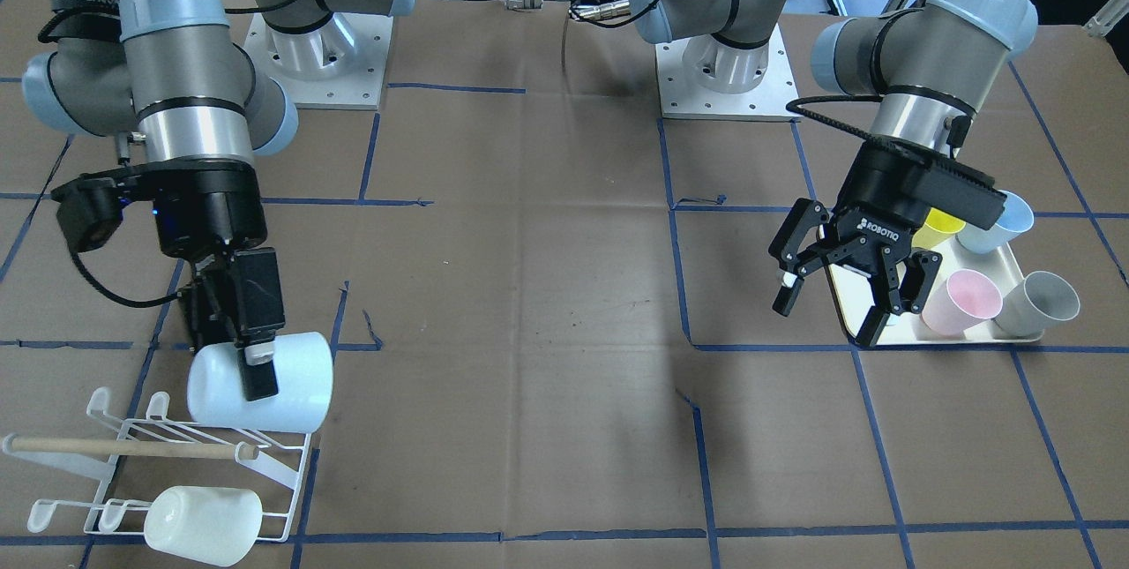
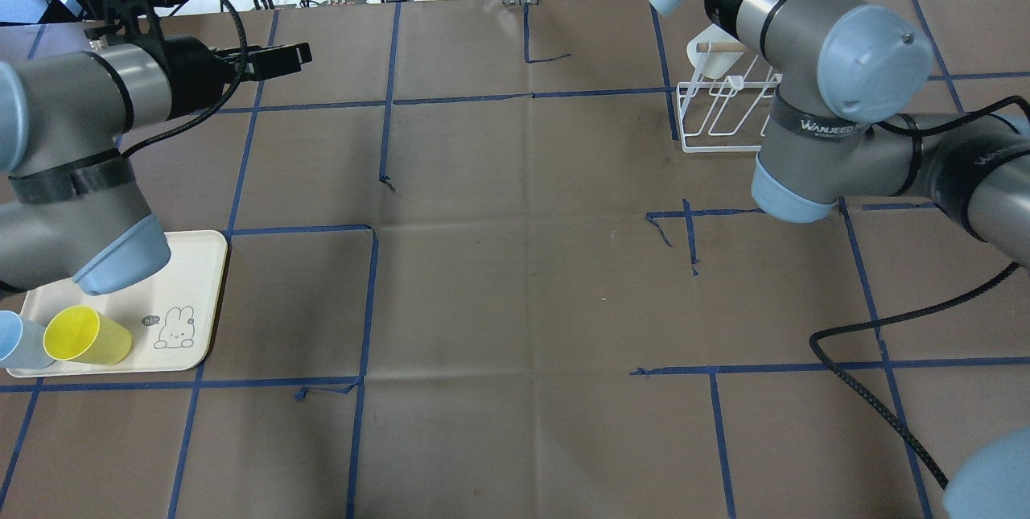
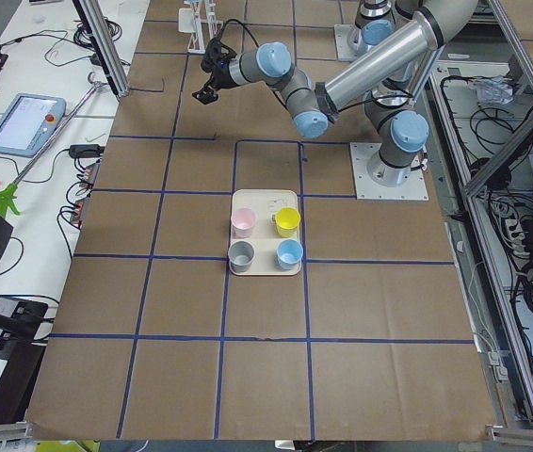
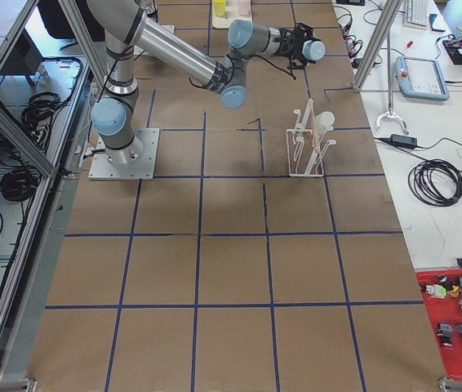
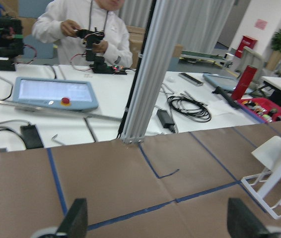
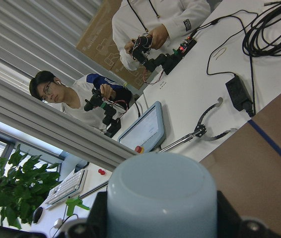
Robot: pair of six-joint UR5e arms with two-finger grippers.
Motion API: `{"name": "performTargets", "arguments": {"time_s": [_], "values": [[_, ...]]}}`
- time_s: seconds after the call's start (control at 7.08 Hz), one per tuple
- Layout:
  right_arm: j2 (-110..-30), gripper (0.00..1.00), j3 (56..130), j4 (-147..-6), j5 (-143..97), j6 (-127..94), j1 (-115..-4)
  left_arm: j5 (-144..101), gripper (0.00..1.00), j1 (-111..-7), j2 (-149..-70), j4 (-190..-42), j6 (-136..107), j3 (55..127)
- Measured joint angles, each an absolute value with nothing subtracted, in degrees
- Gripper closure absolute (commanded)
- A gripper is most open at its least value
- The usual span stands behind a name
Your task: Transfer IKEA cup to right arm and place on rack
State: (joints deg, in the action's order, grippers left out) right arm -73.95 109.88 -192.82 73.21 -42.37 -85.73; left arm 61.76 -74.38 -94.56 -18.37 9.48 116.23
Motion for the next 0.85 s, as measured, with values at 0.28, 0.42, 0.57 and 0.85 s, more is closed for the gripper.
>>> {"name": "performTargets", "arguments": {"time_s": [0.28,0.42,0.57,0.85], "values": [[-73.7,0.93,108.9,-192.8,73.9,-24.4,-80.3,79.2,0.01,-81.6,-93.9,-45.8,3.5,104.5],[-73.5,0.93,108.1,-192.8,73.6,-15.5,-77.6,83.9,0.01,-83.8,-94.1,-61.4,0.4,97.5],[-73.0,0.93,107.4,-192.9,73.4,-7.5,-75.2,86.0,0.01,-85.0,-93.9,-75.8,-1.8,91.3],[-69.4,0.93,105.5,-193.4,73.3,4.6,-72.5,87.0,0.01,-85.8,-93.4,-90.0,-3.1,86.4]]}}
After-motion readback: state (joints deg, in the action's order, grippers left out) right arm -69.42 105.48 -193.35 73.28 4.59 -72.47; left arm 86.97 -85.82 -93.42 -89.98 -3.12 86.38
